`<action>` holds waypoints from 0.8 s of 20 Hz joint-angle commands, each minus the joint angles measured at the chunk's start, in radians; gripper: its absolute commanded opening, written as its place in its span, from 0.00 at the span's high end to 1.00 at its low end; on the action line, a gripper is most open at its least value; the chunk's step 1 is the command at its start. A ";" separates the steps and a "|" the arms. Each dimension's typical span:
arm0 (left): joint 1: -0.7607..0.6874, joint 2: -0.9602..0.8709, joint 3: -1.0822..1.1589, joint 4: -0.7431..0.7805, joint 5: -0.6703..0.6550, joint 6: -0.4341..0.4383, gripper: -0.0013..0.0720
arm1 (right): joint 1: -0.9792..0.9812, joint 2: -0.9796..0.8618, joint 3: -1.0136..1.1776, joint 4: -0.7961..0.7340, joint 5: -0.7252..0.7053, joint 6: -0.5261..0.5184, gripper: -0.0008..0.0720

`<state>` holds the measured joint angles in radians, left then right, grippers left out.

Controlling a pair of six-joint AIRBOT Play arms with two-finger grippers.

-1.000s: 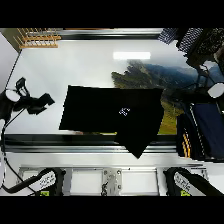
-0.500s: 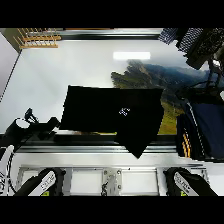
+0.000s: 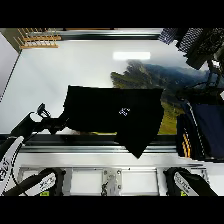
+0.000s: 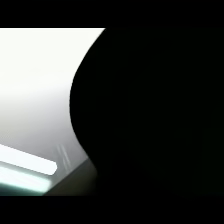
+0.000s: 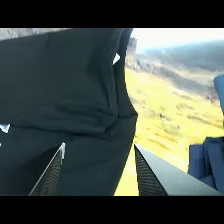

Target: Fold the clothes and pants, and hang the long-sleeved shirts on hangers.

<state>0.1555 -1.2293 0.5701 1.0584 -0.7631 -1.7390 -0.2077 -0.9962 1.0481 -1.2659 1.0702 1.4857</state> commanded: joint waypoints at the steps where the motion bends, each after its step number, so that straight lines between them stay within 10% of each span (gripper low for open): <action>1: -0.041 0.007 0.033 0.035 -0.011 -0.001 0.97 | -0.043 0.004 -0.036 -0.033 0.130 -0.001 0.34; 5: -0.040 0.079 0.033 0.111 -0.057 0.006 0.97 | -0.103 0.003 -0.298 0.018 0.208 0.001 0.34; 16: -0.040 0.024 0.034 0.109 -0.052 0.006 0.97 | 0.169 0.002 -0.700 0.355 -0.115 -0.025 0.34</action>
<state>0.1158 -1.1854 0.6029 1.1671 -0.8154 -1.7317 -0.1200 -0.9932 0.3832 -0.9577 1.0378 1.4479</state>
